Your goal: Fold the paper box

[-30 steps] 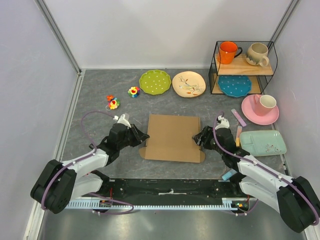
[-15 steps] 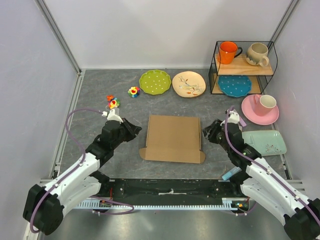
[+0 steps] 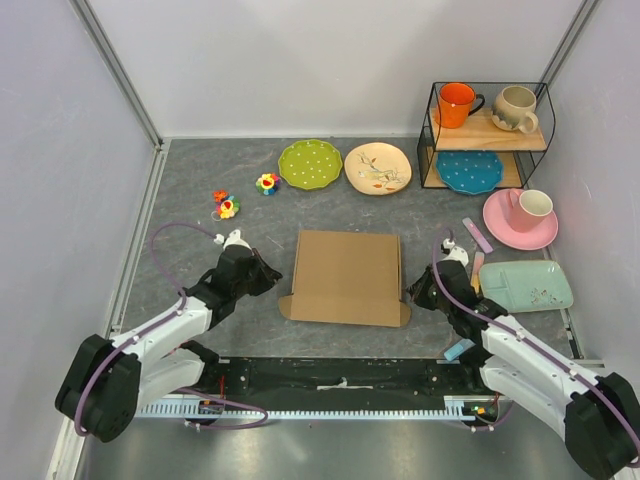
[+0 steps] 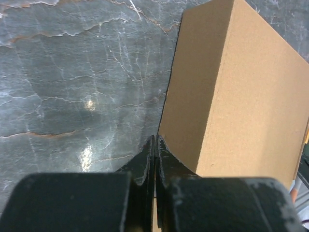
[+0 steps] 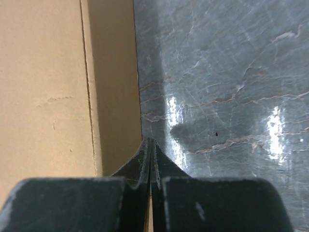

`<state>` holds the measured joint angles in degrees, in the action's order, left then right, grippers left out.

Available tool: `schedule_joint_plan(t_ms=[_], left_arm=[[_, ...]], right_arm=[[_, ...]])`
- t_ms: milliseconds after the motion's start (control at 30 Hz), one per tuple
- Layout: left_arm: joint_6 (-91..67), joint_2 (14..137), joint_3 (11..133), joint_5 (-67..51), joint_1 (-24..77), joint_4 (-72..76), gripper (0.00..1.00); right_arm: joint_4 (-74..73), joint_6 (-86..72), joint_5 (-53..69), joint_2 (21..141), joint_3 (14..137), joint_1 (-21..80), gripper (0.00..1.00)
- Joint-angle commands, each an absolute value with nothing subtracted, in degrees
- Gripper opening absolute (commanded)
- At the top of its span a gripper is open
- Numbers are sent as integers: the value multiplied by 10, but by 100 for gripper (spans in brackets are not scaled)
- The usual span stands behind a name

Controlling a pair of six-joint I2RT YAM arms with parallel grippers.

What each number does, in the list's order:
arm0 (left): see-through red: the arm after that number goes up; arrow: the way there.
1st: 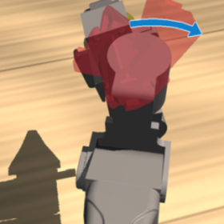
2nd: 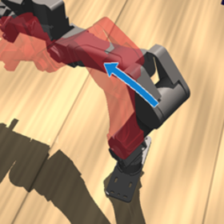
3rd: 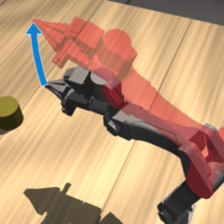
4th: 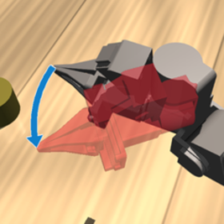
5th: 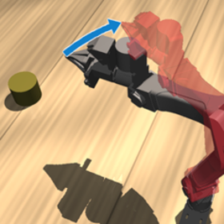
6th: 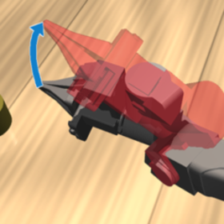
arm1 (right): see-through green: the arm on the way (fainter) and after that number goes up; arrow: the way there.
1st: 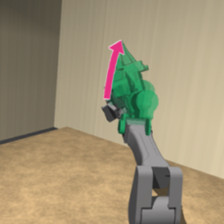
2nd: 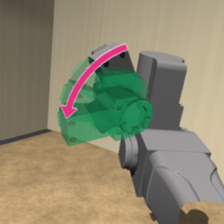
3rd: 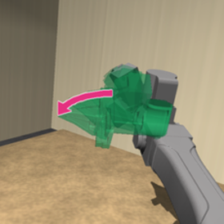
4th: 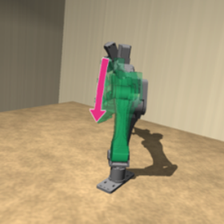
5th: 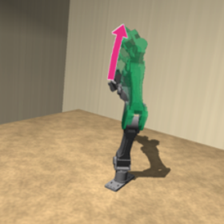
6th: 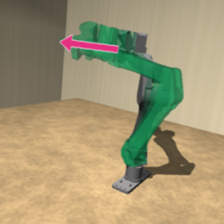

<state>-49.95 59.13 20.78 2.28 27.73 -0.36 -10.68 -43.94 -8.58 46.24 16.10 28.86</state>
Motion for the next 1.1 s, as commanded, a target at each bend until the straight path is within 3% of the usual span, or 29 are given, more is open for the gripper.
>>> schedule_joint_plan(t_ms=[0,1067], left_arm=[[-489,598,195,-13,275,62,2],[-513,586,149,-53,280,146,2]], right_arm=[[-39,-455,-51,475,148,287,0],[16,-460,-14,472,119,287,0]])
